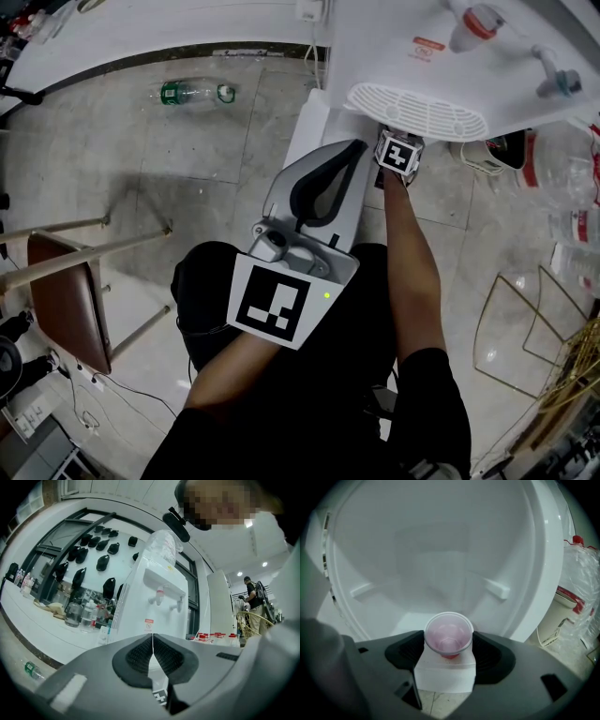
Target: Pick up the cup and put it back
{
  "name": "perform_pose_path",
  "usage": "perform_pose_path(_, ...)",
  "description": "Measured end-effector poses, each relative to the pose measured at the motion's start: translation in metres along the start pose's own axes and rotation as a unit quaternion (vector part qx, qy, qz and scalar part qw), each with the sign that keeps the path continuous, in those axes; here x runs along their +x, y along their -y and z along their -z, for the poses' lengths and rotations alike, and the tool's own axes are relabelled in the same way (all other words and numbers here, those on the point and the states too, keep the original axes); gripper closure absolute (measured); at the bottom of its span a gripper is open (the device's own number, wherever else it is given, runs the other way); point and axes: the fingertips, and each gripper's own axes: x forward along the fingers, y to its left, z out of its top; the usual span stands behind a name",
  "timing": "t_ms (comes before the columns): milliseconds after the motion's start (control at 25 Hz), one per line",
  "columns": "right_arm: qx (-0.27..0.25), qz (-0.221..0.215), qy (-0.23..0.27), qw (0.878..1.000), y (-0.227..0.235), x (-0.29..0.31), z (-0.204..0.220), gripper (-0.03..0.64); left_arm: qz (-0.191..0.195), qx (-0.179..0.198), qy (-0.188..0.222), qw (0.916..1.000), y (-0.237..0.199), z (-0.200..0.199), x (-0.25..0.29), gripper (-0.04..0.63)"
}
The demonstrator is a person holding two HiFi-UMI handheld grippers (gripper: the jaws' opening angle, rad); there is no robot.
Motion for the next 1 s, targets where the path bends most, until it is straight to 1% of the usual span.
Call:
perform_pose_path(120,-0.001,-0.005,-0.003,1.000,-0.001,-0.004,0.002,0.308,0.000,0.004,0.002,1.0000,0.003,-0.001,-0.001,0.588)
perform_pose_path(280,-0.006,-0.013,-0.007,1.000,-0.003,-0.014,0.006,0.310,0.000,0.020,0.004,0.9998,0.009,-0.001,-0.003,0.588)
perform_pose_path(440,0.002,-0.024,-0.016,1.000,-0.003,-0.028,0.007,0.311,-0.002,0.021,0.010,0.9997,0.014,-0.005,-0.004,0.588)
perform_pose_path(680,-0.006,-0.045,-0.009,0.999,-0.004,-0.058,0.001,0.313,-0.003,0.023,0.015,0.9996,0.020,-0.007,-0.007,0.588)
perform_pose_path(880,-0.014,-0.068,-0.008,0.998,-0.006,-0.086,-0.004,0.314,0.000,0.042,0.021,0.9989,0.033,-0.008,-0.008,0.588)
perform_pose_path(1000,-0.022,-0.083,-0.005,0.996,-0.007,-0.105,-0.008,0.315,0.002,0.063,0.021,0.9978,0.040,-0.008,-0.006,0.588)
